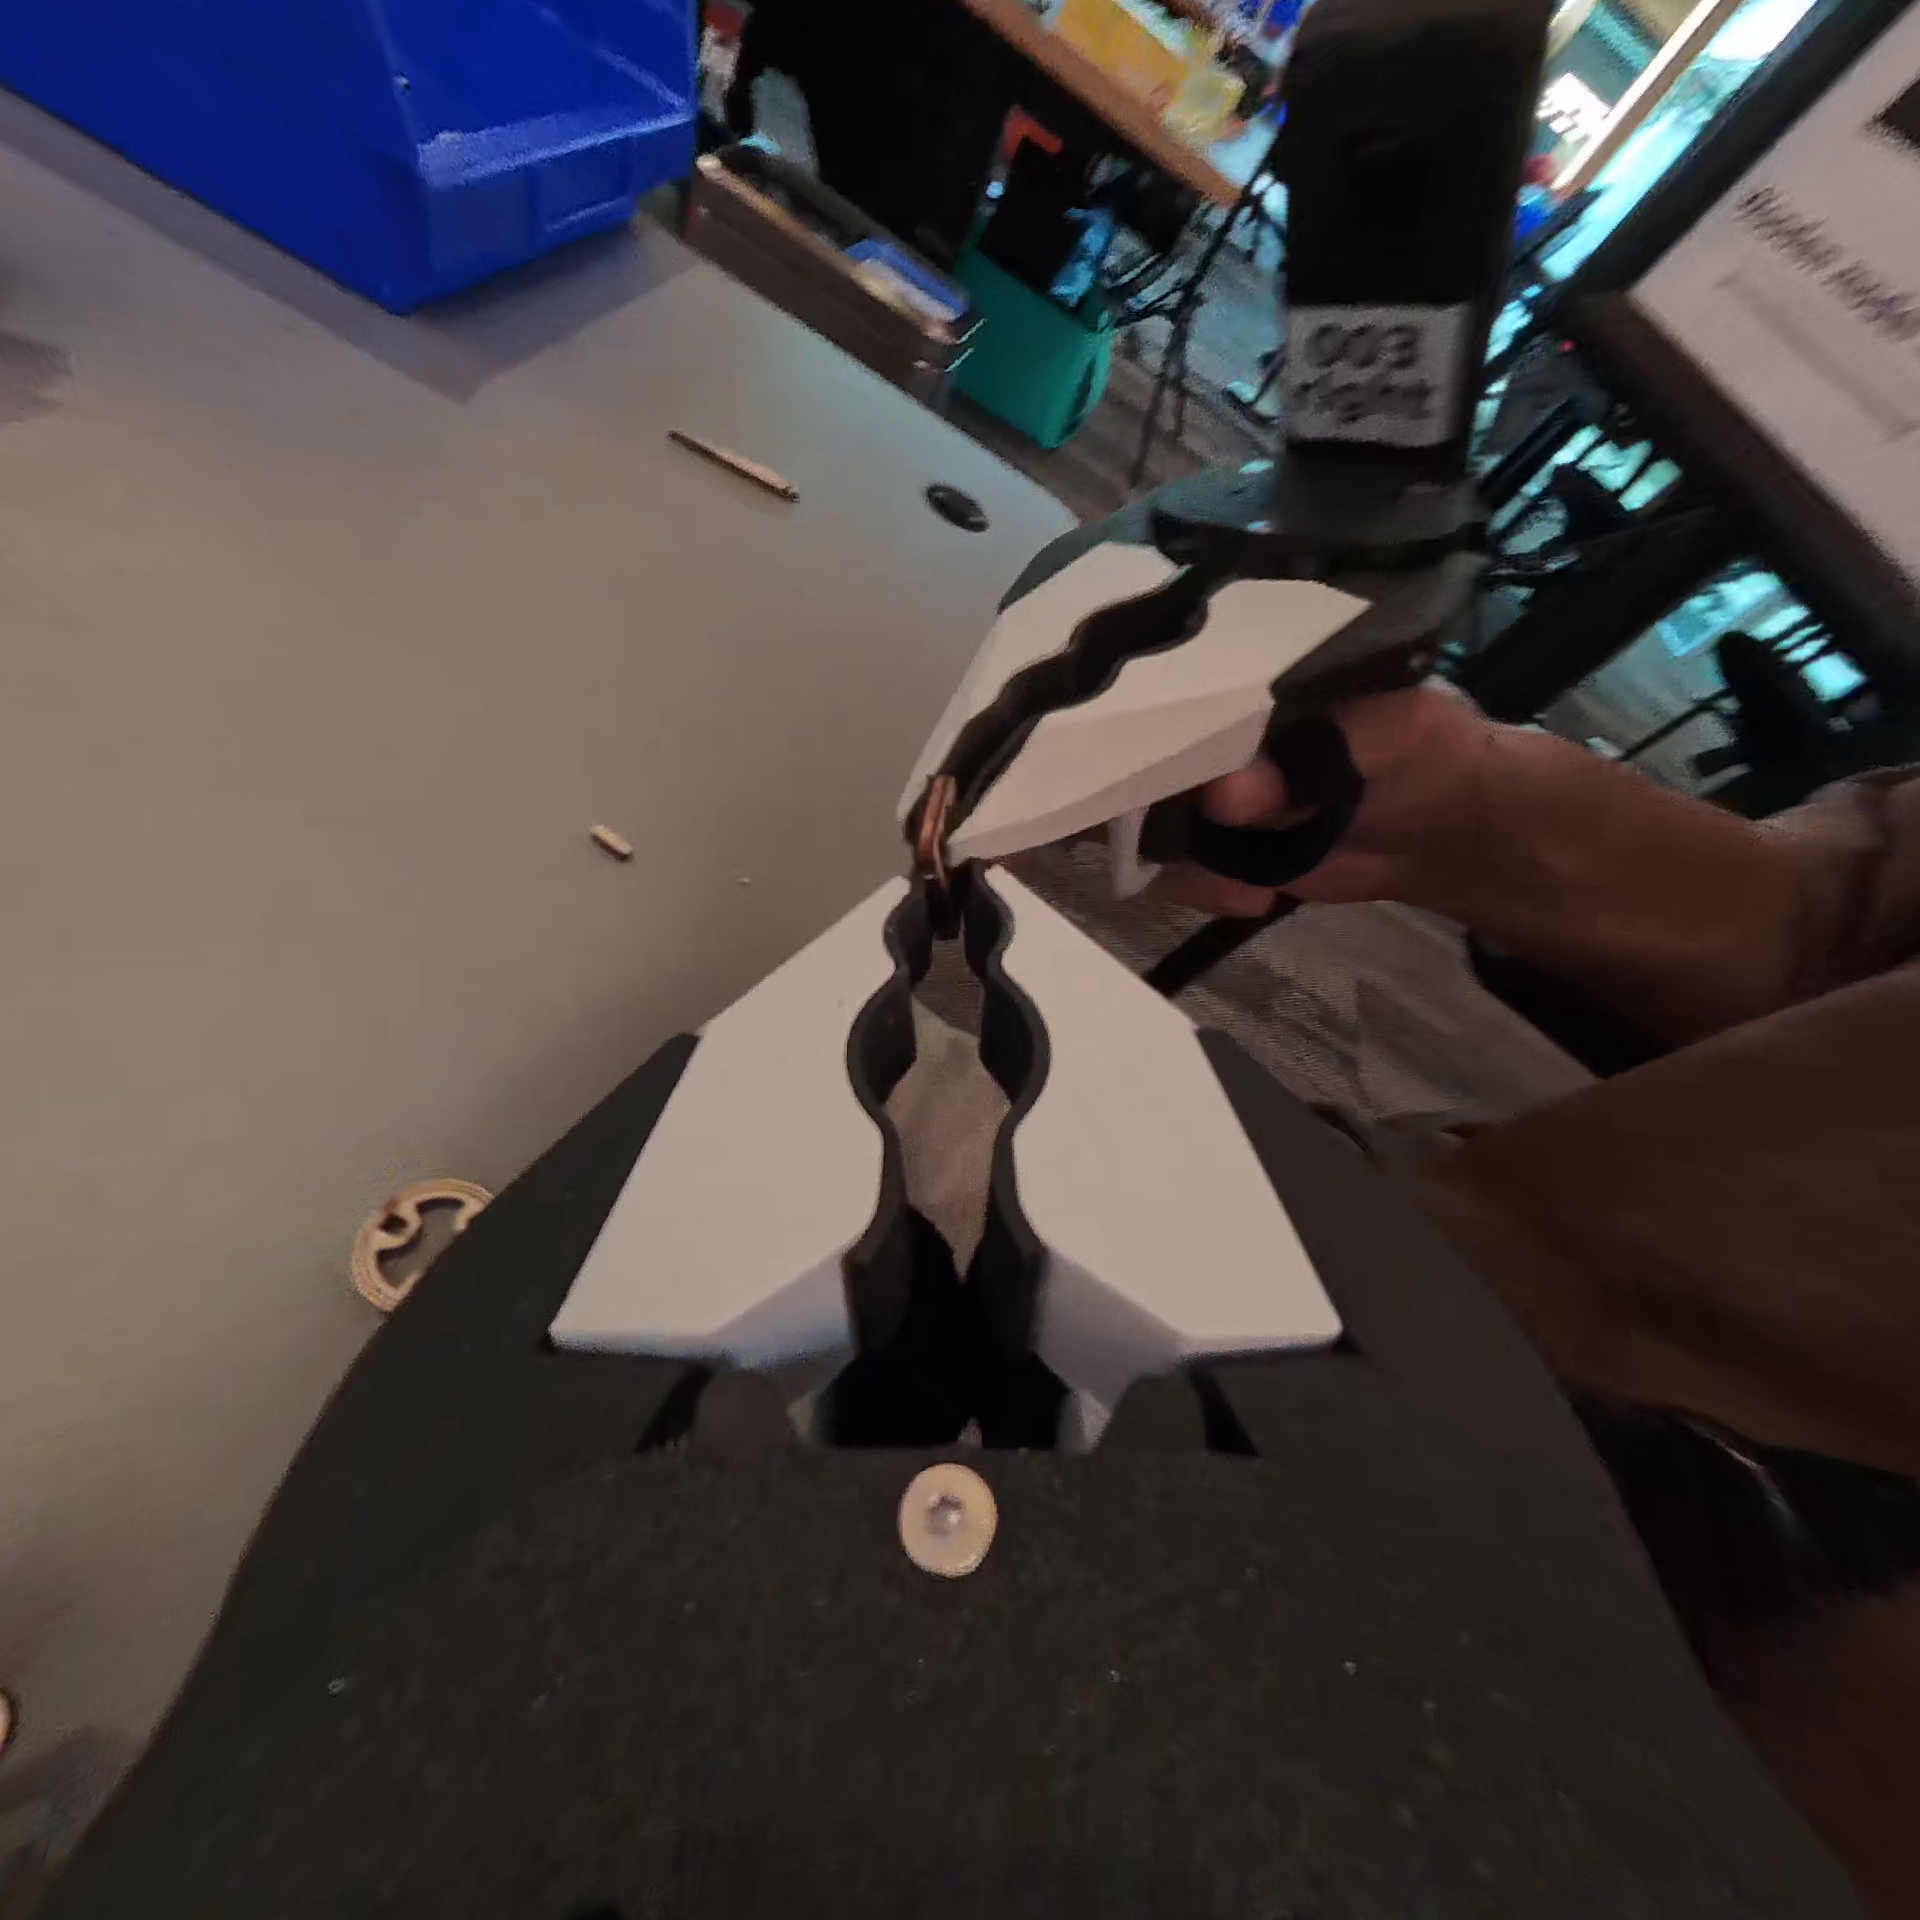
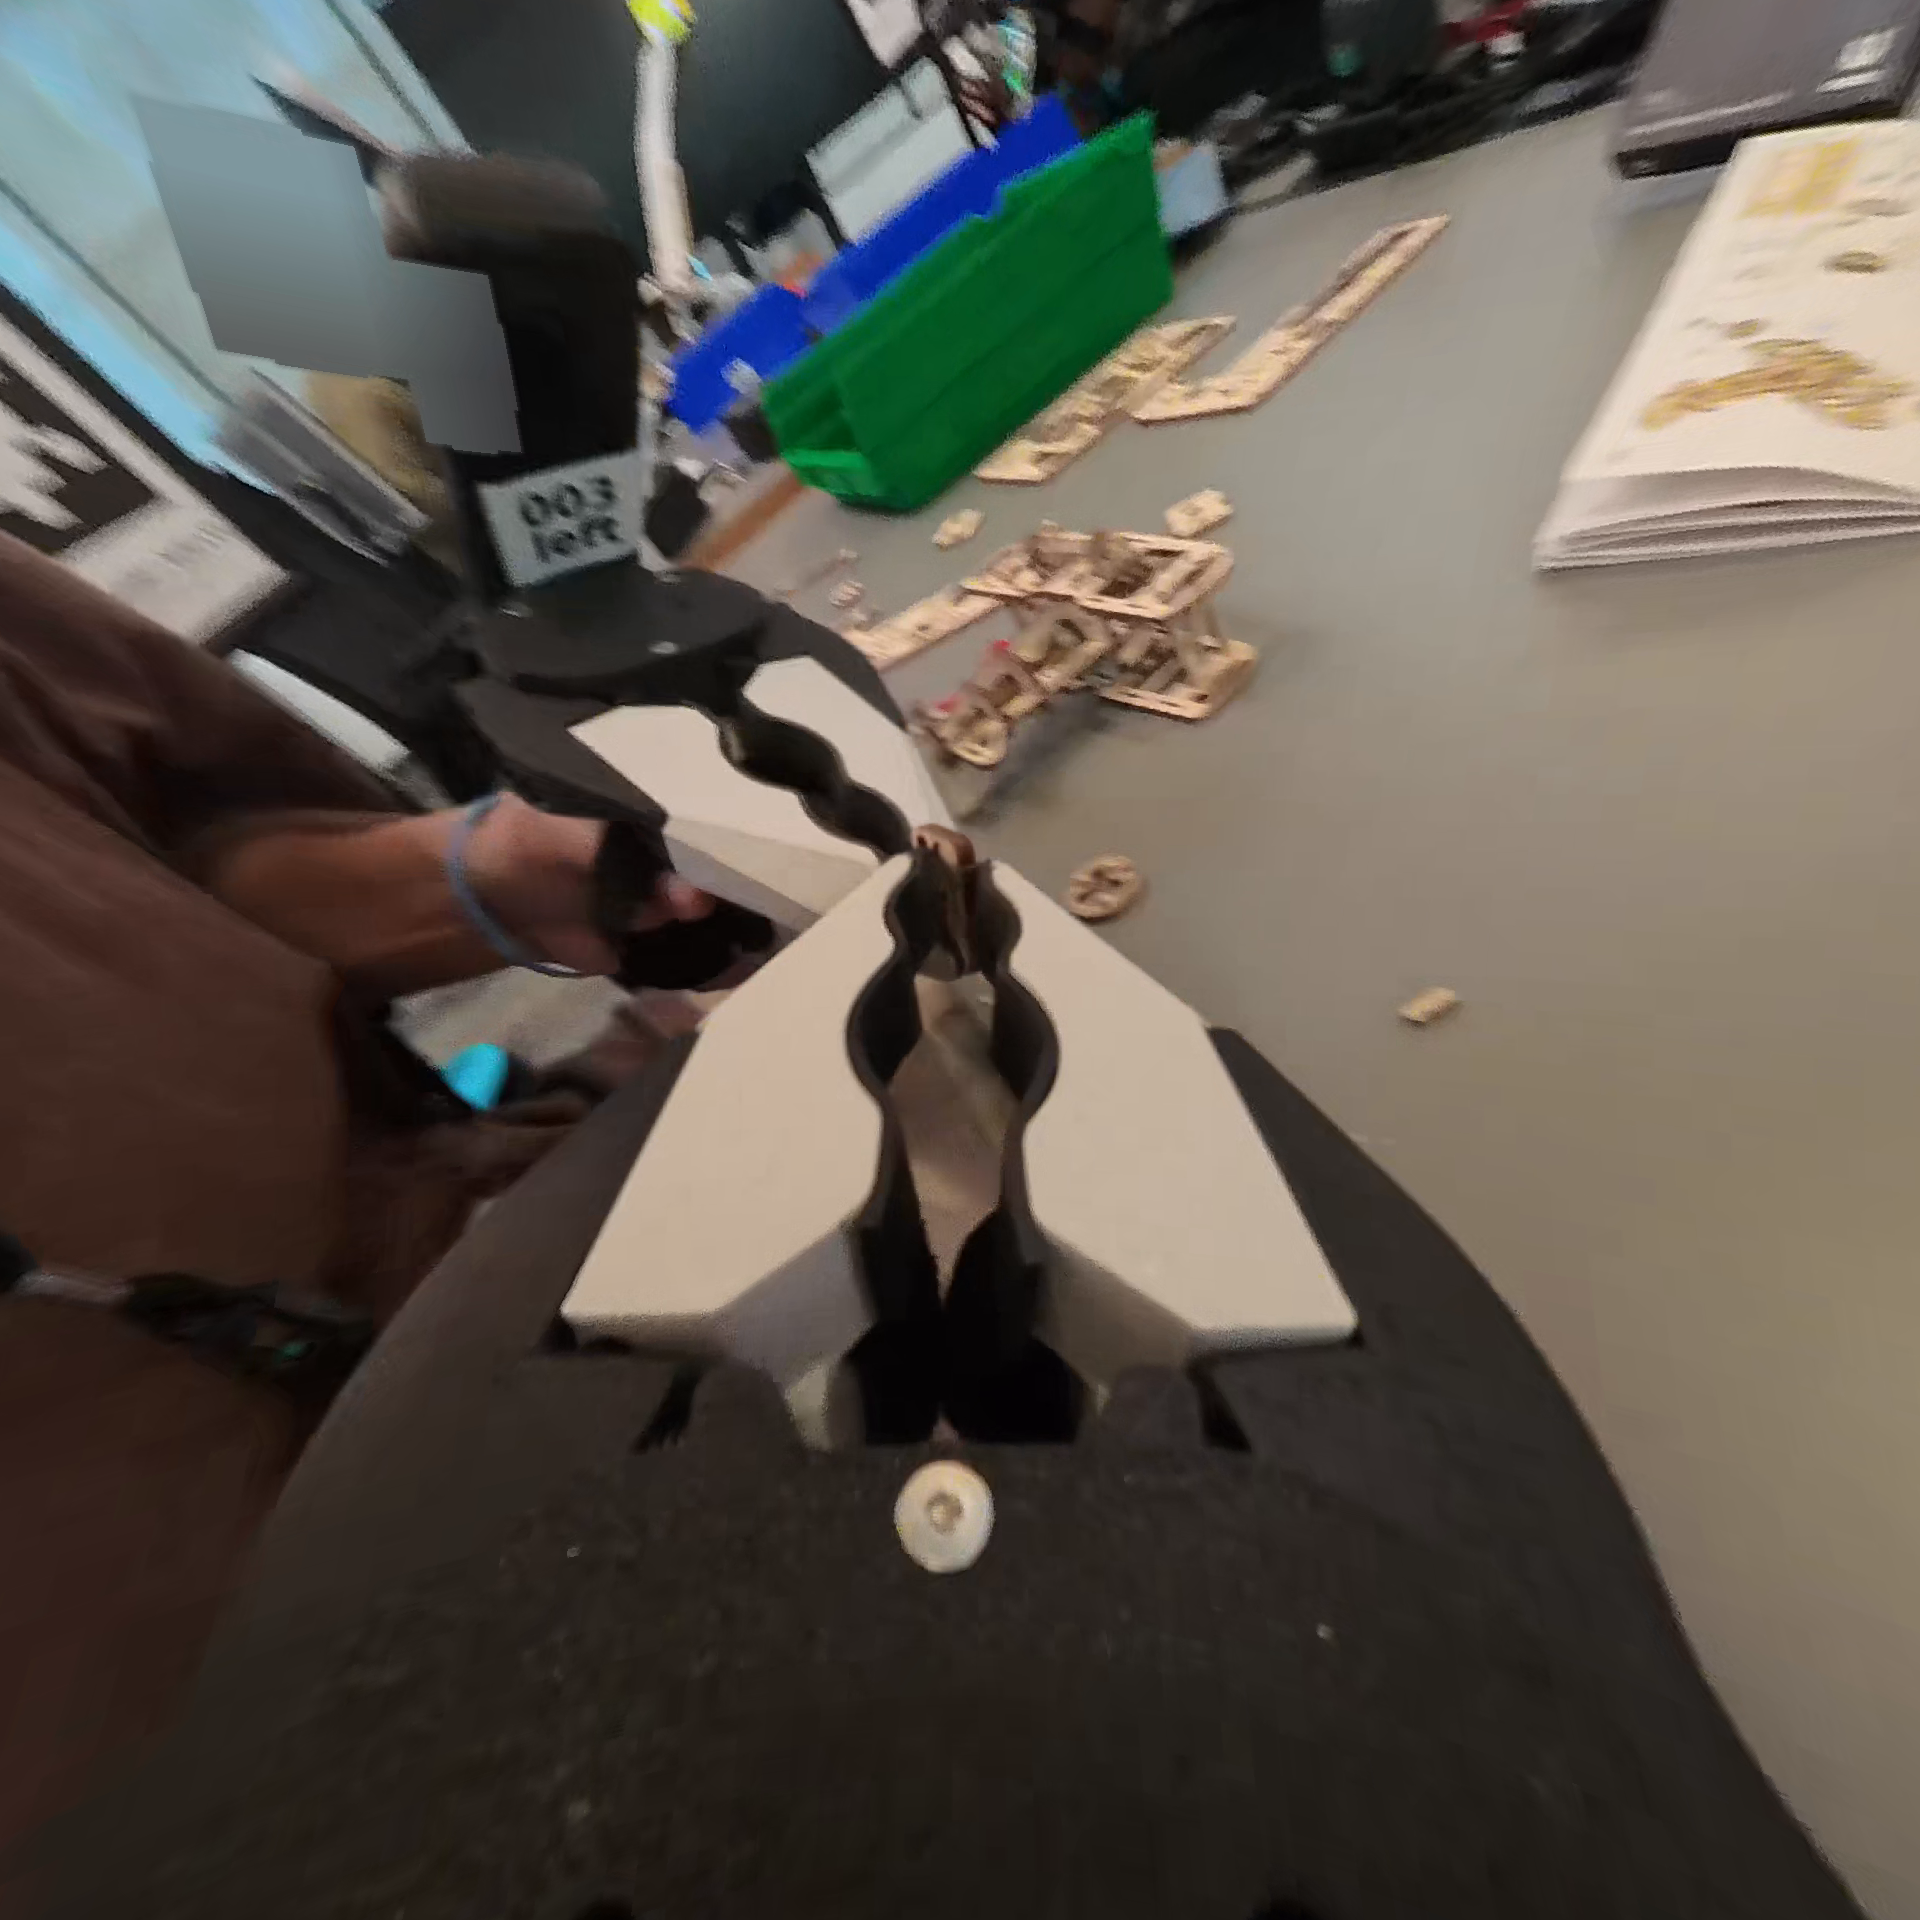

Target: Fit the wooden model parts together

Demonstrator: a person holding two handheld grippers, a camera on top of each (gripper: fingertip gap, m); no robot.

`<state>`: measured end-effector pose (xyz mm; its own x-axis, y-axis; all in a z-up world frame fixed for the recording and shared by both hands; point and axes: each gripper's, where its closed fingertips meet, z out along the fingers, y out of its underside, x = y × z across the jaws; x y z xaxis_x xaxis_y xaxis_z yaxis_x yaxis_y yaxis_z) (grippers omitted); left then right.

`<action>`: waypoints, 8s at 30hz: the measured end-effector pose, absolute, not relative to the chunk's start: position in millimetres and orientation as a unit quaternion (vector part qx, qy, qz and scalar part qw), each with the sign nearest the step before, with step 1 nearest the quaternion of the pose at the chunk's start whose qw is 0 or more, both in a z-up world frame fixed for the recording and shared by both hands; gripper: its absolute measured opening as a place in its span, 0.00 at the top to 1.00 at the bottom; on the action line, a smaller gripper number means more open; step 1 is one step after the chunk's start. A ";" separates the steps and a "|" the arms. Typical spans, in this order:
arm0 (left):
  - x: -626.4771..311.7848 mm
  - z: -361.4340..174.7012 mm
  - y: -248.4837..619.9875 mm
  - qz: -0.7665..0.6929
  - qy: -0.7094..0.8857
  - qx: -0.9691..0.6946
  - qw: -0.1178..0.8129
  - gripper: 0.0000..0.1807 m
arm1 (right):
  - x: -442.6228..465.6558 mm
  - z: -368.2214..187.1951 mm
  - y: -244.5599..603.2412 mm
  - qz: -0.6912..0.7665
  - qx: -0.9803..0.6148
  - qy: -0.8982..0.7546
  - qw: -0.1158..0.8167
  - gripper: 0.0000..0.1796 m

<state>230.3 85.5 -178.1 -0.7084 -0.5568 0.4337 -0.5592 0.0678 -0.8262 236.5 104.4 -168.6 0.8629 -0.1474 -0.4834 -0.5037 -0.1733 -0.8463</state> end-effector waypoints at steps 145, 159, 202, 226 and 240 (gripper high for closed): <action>226.7 -149.7 87.7 0.281 -0.851 -0.150 -0.417 1.00 | 220.6 -137.0 97.6 0.351 -0.698 0.172 0.601 0.87; 228.0 -147.1 86.0 0.293 -0.853 -0.135 -0.411 0.99 | 225.1 -136.8 97.1 0.361 -0.678 0.186 0.613 0.93; 233.8 -165.0 103.0 0.322 -0.884 0.037 -0.337 1.00 | 260.8 -134.5 88.6 0.196 -0.698 0.225 0.651 0.95; 206.8 -157.9 93.4 0.594 -0.747 0.292 0.067 0.97 | 217.3 -142.8 108.6 0.356 -0.681 0.173 0.616 0.99; 218.2 -189.3 96.2 0.596 -0.701 0.376 0.108 1.00 | 228.1 -179.0 114.6 0.219 -0.761 0.198 0.577 0.98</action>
<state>218.2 96.2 -189.3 -0.6936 -0.3986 0.6000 -0.6566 0.0072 -0.7542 228.1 114.6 -179.0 0.8255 -0.0490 -0.5623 -0.5546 -0.2553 -0.7920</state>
